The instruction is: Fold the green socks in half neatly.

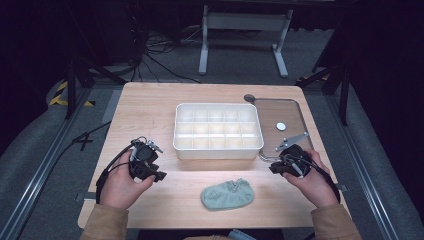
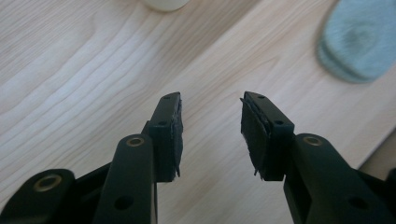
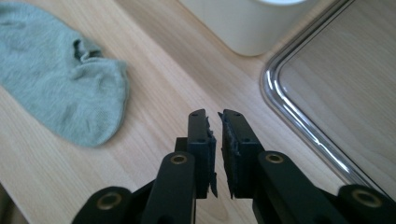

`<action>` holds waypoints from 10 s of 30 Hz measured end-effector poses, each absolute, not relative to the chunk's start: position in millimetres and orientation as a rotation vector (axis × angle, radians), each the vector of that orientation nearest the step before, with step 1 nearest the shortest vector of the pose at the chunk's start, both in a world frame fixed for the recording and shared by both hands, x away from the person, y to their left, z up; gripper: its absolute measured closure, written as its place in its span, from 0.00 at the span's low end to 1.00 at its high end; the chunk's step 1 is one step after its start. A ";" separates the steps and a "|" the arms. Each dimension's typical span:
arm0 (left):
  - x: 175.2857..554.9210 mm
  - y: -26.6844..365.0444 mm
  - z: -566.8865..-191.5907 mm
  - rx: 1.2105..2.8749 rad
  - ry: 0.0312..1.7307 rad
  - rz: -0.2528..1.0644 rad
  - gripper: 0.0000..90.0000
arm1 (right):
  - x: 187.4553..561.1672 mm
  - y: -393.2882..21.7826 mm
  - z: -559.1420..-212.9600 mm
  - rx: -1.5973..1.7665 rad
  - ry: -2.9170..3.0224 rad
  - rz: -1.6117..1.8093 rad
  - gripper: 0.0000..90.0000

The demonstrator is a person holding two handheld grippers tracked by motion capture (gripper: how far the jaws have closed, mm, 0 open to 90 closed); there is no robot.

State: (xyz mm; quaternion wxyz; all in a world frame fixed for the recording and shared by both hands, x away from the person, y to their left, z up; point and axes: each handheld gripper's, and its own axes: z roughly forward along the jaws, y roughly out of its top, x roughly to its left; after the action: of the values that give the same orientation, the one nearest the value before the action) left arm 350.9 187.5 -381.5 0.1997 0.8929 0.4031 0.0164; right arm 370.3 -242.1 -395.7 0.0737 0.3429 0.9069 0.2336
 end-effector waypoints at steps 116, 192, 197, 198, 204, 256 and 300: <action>334.7 90.0 -412.7 2.535 1.022 -0.258 0.98 | 326.6 -124.6 -459.0 0.708 2.828 0.946 1.00; 355.6 11.6 -420.1 2.490 0.847 -0.290 0.98 | 315.9 -178.9 -459.6 0.796 2.795 0.962 0.91; 353.2 11.3 -418.0 2.443 0.800 -0.330 0.94 | 315.6 -183.6 -455.4 0.805 2.779 0.998 0.89; 352.6 13.1 -414.8 2.424 0.786 -0.339 0.86 | 314.8 -187.1 -450.9 0.814 2.768 1.009 0.89; 352.4 43.1 -394.1 2.347 0.793 -0.275 0.84 | 311.3 -204.0 -428.1 0.844 2.687 1.064 0.89; 348.8 25.1 -433.0 2.385 0.727 -0.165 0.97 | 316.0 -167.1 -458.4 0.772 2.735 0.975 0.93; 353.3 31.3 -441.5 2.407 0.792 -0.133 0.96 | 311.1 -161.6 -455.6 0.749 2.752 0.926 0.89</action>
State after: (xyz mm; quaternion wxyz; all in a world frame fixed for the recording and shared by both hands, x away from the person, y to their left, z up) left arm 353.3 31.3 -441.5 0.2974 0.9058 0.2978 -0.0499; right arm 311.1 -161.6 -455.6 0.0712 0.2492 0.9154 0.3081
